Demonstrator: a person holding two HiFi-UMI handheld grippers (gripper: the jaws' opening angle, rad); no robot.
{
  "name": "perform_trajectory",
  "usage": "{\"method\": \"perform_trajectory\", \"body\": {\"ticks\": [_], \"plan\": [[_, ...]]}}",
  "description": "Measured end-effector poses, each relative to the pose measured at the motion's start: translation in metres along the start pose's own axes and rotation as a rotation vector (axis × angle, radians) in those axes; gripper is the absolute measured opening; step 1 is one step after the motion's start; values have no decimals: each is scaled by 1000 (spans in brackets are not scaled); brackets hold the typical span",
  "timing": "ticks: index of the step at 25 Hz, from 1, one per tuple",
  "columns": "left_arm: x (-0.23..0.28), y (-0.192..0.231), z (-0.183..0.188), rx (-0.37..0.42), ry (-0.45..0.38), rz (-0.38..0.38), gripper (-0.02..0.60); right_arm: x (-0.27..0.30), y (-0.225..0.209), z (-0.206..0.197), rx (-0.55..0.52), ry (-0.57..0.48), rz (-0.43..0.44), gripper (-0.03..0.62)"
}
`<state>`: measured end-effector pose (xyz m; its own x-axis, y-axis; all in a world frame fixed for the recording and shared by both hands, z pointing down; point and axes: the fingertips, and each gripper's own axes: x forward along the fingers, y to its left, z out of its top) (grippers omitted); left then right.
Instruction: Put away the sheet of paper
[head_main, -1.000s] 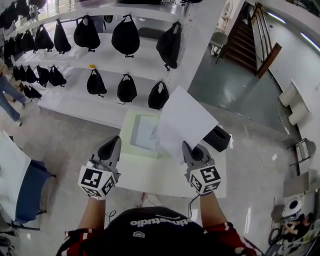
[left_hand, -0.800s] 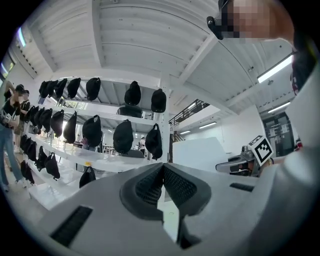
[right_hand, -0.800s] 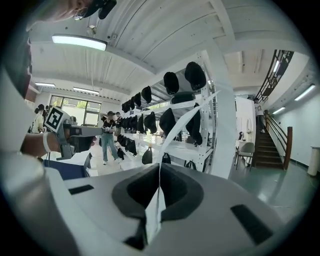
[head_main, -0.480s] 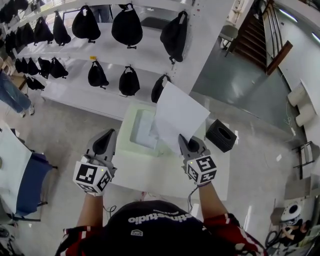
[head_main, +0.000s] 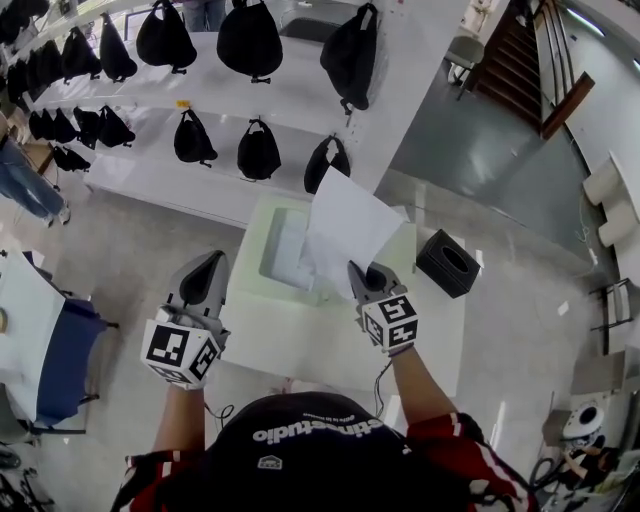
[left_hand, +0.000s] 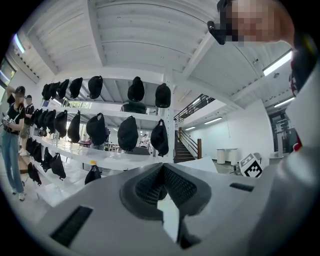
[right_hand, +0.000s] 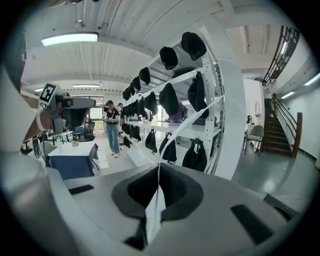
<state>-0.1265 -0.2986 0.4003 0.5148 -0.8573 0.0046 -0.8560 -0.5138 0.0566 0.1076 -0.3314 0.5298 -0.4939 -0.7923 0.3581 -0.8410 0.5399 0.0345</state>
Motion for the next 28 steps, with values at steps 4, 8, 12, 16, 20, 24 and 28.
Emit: {"method": "perform_trajectory", "body": {"ticks": [4, 8, 12, 16, 20, 24, 28], "plan": [[-1, 0, -3, -3, 13, 10, 3, 12, -3, -16, -4, 33, 10, 3], [-2, 1, -5, 0, 21, 19, 3, 25, -8, -29, 20, 59, 23, 3], [-5, 3, -7, -1, 34, 33, 4, 37, -8, -43, 39, 92, 38, 3], [-7, 7, -7, 5, 39, 47, 3, 46, -3, -55, 30, 123, 60, 3], [-8, 9, -7, 6, 43, 55, 4, 53, 4, -59, 40, 137, 92, 3], [-9, 6, -8, 8, 48, 59, 3, 60, 2, -72, 66, 167, 105, 3], [-9, 4, -9, 14, 51, 57, 3, 67, -4, -90, 82, 206, 104, 3]]}}
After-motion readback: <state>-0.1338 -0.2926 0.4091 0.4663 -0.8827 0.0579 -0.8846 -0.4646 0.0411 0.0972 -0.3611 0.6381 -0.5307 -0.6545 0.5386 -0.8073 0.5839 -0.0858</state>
